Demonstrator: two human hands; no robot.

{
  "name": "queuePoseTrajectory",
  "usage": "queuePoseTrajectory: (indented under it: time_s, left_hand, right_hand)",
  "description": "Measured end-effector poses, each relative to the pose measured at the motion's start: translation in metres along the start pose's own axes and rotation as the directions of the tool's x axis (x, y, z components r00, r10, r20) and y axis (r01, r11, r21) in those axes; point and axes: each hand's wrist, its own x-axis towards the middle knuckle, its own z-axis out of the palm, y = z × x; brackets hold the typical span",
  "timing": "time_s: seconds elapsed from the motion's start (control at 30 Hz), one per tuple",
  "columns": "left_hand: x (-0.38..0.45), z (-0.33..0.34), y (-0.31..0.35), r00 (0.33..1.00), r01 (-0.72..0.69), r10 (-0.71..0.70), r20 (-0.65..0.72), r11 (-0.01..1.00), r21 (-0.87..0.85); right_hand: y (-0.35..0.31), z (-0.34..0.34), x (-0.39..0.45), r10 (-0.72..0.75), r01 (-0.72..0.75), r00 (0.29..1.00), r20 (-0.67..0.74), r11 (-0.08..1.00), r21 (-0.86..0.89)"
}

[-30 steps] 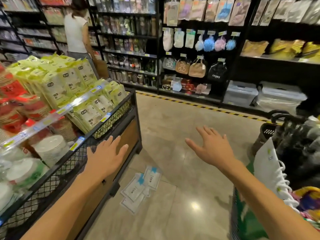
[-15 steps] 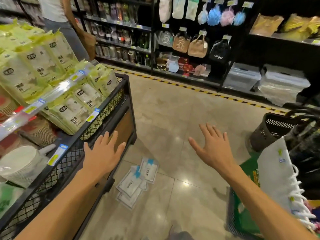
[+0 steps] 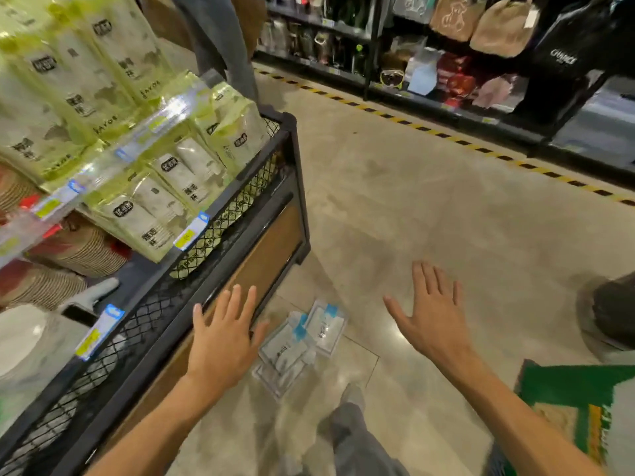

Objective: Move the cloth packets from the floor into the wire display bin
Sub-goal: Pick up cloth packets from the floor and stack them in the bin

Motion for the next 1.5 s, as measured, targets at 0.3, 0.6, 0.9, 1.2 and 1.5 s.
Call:
queuePoseTrajectory:
  time_s: [0.3,0.6,0.9,1.2,1.5]
  left_hand:
    - [0.102,0.125,0.005,0.993,0.07,-0.071,0.097,0.997,0.013]
    - [0.203,0.368,-0.013,0.98,0.009,0.008,0.197,0.996,-0.089]
    - [0.27,0.638,-0.031,0.941,-0.099,0.108,0.32,0.994,-0.045]
    - [0.352,0.784,-0.056,0.972,-0.057,0.077,0.223,0.994,-0.096]
    - [0.348,0.785,-0.032,0.977,0.204,-0.16,0.139,0.884,-0.421]
  right_hand:
    - [0.011,0.133,0.07,0.049,-0.044,0.992,0.115,0.998,-0.046]
    - [0.03,0.393,0.114,0.119,-0.072,0.95,0.287,0.983,-0.17]
    - [0.045,0.666,0.155,0.169,0.012,0.852,0.496,0.94,-0.341]
    - [0.041,0.848,0.195,0.242,-0.24,0.899,0.364,0.969,-0.052]
    - [0.03,0.863,0.195,0.447,-0.474,0.881,0.157,0.843,0.256]
